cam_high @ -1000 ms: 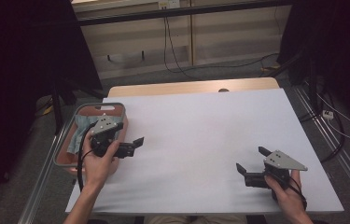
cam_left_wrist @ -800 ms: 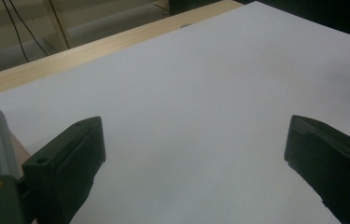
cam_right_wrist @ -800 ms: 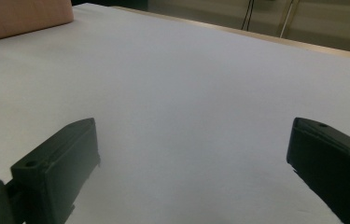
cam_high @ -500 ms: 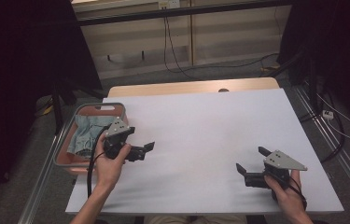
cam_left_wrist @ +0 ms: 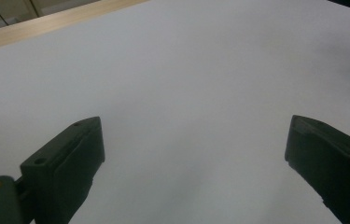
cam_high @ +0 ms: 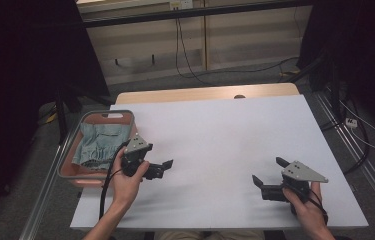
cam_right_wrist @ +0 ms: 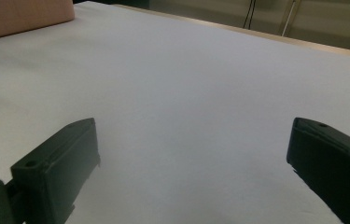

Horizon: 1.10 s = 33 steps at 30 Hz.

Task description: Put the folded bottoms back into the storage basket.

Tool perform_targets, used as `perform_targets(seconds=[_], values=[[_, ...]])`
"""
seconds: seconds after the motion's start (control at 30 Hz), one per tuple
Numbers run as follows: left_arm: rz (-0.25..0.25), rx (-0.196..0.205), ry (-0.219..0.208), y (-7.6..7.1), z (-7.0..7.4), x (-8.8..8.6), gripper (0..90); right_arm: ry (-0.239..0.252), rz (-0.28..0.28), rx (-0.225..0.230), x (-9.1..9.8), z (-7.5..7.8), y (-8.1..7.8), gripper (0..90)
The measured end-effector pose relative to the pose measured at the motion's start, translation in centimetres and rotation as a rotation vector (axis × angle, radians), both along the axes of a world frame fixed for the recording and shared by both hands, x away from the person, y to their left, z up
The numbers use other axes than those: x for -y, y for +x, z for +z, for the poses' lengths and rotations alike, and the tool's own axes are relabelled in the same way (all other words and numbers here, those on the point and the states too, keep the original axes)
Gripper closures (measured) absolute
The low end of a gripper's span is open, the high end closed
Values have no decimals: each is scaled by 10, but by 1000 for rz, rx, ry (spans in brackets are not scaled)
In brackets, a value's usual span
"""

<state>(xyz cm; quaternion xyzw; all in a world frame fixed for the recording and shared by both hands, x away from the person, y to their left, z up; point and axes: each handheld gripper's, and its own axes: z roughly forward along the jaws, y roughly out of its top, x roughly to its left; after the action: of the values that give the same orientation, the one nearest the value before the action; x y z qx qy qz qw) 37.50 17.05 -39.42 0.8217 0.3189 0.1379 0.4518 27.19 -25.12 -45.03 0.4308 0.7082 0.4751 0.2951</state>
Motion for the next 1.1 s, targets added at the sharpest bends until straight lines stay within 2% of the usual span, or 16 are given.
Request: perform_targets(seconds=[0.07,0.2,0.4,0.53,0.6,0.67,0.77,0.97,1.07,1.1], values=[[-1,7,8,-2,-3,2,50,-1,1,0,0,0,0,23],[1,-10,13,-6,-10,3,50,0,1,0,0,0,0,22],[13,-34,-6,-10,-24,1,50,1,0,-1,0,0,0,22],[13,-28,17,-17,-29,-1,50,-1,3,-1,0,0,0,23],[19,-43,-17,-21,-32,-3,49,-1,2,1,0,0,0,23],[6,-48,-20,-23,-33,-3,48,3,-4,-2,0,0,0,20],[2,-42,-25,-25,-34,-3,46,2,-7,-3,0,0,1,19],[20,-24,-66,-27,-42,-5,42,1,-5,2,1,0,-1,16],[13,-40,-51,-29,-47,-5,42,7,-6,2,1,1,-2,15],[16,-32,-46,-29,-47,-6,42,6,-6,3,2,1,-3,16]])
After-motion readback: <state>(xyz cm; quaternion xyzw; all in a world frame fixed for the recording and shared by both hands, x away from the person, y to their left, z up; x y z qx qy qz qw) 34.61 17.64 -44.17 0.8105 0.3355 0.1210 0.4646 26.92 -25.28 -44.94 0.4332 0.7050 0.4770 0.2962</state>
